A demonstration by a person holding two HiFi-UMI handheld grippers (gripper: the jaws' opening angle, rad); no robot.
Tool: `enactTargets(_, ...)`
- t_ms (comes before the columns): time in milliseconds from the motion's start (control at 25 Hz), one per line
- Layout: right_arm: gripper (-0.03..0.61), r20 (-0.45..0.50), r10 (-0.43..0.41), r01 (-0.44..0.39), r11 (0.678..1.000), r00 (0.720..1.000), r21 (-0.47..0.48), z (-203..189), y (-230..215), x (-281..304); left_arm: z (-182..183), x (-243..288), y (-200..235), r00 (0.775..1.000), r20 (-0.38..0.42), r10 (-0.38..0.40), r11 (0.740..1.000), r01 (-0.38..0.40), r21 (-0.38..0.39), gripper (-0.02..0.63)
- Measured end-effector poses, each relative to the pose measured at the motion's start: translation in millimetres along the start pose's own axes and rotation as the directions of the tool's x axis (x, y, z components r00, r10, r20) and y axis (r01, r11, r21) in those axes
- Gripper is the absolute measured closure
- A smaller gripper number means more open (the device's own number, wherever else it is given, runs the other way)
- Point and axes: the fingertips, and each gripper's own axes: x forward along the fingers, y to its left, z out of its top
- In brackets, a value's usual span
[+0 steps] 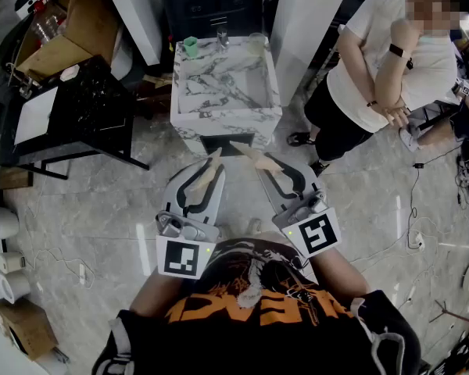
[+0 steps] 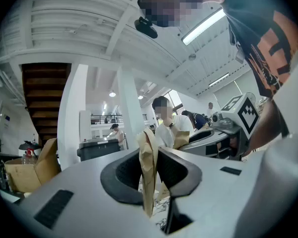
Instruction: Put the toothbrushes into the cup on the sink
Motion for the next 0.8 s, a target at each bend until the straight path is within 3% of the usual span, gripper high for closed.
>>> enactTargets(360,0.5,0.003,0.002,-0.002,1.0,1.0,-0.005,-4.6,-17.6,-4.7,4.0,17.1,-9.5,1.0,0.009,-0.008,1.0,0.008,0.014,0.525)
enactTargets(800,0.5,0.044,0.022,-0.023,0.999,0.999,0.022,-3.9,-55.1,-16.8,11.9,46.4,-20.9,0.999,0.005,0.035,0.999,-0.035,0.036,0.525)
